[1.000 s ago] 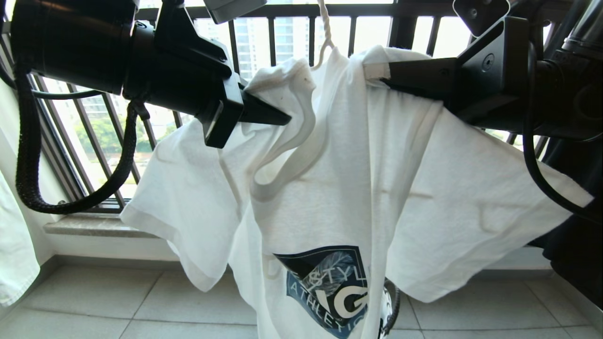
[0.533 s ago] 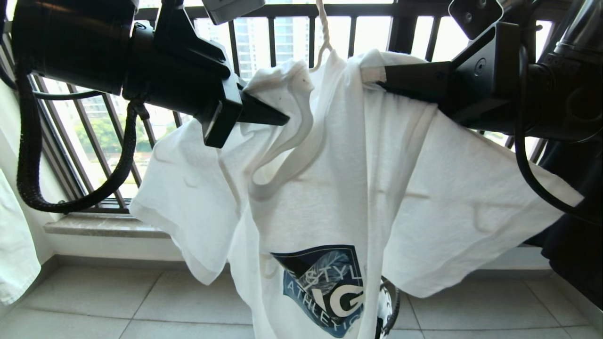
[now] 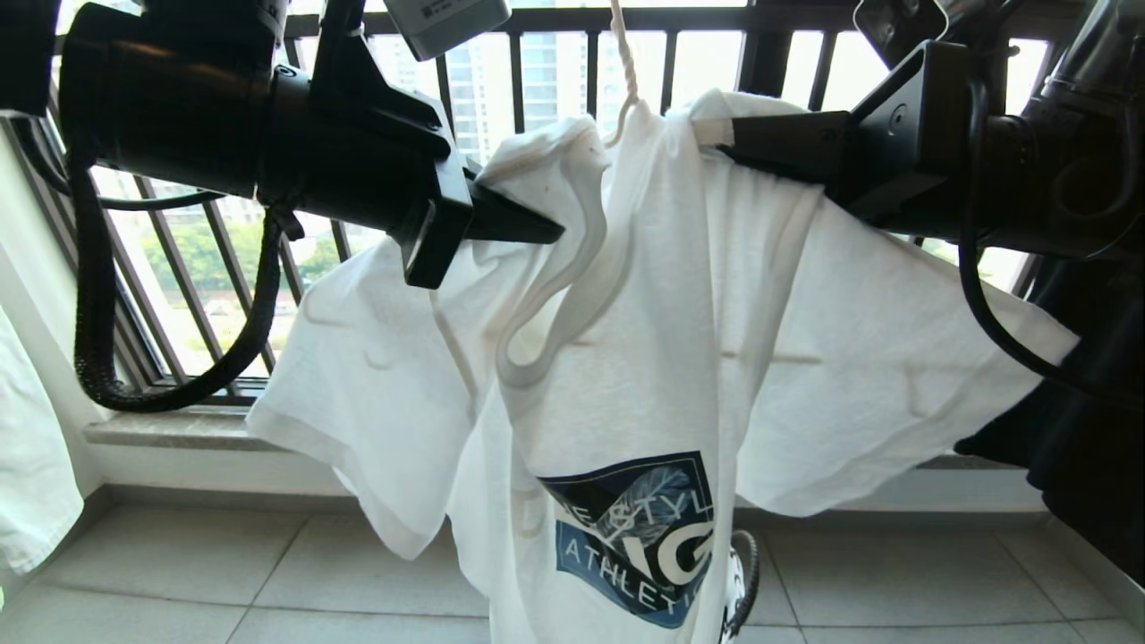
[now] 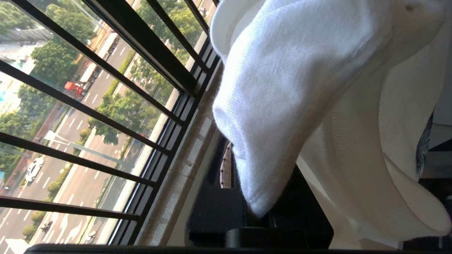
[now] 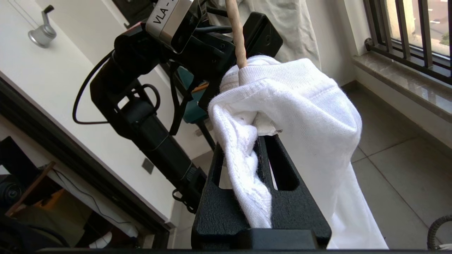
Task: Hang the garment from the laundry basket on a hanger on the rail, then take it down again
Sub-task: Hang the clothes rack on the clothesline
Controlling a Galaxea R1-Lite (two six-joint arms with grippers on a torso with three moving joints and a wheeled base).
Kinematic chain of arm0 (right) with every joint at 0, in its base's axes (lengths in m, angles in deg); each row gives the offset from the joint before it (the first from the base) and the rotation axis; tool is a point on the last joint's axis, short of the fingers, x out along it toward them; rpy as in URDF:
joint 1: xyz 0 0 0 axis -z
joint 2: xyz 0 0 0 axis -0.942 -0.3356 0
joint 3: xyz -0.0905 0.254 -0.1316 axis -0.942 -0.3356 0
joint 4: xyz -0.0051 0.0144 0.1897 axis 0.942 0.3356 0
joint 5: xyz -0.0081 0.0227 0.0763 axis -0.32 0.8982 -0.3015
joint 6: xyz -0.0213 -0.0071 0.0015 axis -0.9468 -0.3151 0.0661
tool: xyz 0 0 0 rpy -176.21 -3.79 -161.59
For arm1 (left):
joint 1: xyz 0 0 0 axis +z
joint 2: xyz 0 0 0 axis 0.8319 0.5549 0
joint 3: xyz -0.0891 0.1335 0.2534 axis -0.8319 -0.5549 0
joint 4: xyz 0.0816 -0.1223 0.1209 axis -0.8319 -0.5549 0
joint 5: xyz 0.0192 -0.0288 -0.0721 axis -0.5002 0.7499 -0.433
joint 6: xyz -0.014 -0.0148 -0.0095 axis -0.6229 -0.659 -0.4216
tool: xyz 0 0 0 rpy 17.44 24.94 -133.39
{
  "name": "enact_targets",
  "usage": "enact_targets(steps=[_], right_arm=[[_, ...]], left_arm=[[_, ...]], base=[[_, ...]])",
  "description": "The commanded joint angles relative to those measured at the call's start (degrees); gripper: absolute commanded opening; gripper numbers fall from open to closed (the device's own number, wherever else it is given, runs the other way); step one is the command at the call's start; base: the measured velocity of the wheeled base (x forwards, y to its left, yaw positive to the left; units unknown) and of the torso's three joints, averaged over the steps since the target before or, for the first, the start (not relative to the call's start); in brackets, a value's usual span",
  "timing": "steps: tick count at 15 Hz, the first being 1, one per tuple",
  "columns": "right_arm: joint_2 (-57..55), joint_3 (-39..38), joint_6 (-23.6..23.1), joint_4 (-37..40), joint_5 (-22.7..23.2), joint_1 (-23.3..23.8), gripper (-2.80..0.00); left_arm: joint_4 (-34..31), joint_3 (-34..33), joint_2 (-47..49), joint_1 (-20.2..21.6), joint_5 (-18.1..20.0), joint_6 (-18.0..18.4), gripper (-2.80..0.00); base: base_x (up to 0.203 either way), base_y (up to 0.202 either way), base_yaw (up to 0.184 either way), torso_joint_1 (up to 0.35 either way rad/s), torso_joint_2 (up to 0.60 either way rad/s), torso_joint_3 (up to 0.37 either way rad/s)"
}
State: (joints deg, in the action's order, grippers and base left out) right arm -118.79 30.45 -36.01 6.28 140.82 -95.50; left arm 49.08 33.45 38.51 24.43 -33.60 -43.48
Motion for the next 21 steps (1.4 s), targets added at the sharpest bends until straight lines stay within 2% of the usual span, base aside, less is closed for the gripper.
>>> enact_targets(steps=[1,5,6,9,10,13,19,21], right_arm=[[-2.13,2.27,-0.07,-0.04,0.4,0.2,-2.8],[-3.82,6.67,-0.4,0.22,0.57,1.14,-2.8],[-3.73,6.58,-0.55,0.22,0.57,1.21,0.0],[-3.65,6.49,-0.55,0.22,0.57,1.29,0.0],[-3.56,6.4,-0.55,0.13,0.57,1.29,0.0],[-3.65,6.14,-0.52,0.21,0.44,1.7,0.0],[-3.69,6.29,-0.46,-0.09,0.21,5.52,0.0],[-3.87,6.64,-0.37,-0.13,-0.07,6.71,0.0]], left_arm=[[5.26,-2.18,0.0,0.21,0.06,-1.98,-2.8],[8.07,-1.7,0.33,0.41,0.05,-3.11,-2.8],[8.4,-1.36,0.14,0.61,0.05,-3.53,-2.8],[9.07,-1.89,-0.64,1.29,0.35,-3.88,-2.8],[11.17,-2.49,-0.76,1.39,0.64,-4.05,-2.8],[16.68,-4.33,-1.03,1.46,0.67,-8.8,-2.8],[17.08,-6.22,-2.8,2.92,0.76,-9.46,-2.8],[19.09,-8.02,-3.77,3.1,0.72,-9.87,-2.8]], base=[[0.0,0.0,0.0,0.0,0.0,0.0],[0.0,0.0,0.0,0.0,0.0,0.0],[0.0,0.0,0.0,0.0,0.0,0.0],[0.0,0.0,0.0,0.0,0.0,0.0],[0.0,0.0,0.0,0.0,0.0,0.0],[0.0,0.0,0.0,0.0,0.0,0.0],[0.0,0.0,0.0,0.0,0.0,0.0],[0.0,0.0,0.0,0.0,0.0,0.0]])
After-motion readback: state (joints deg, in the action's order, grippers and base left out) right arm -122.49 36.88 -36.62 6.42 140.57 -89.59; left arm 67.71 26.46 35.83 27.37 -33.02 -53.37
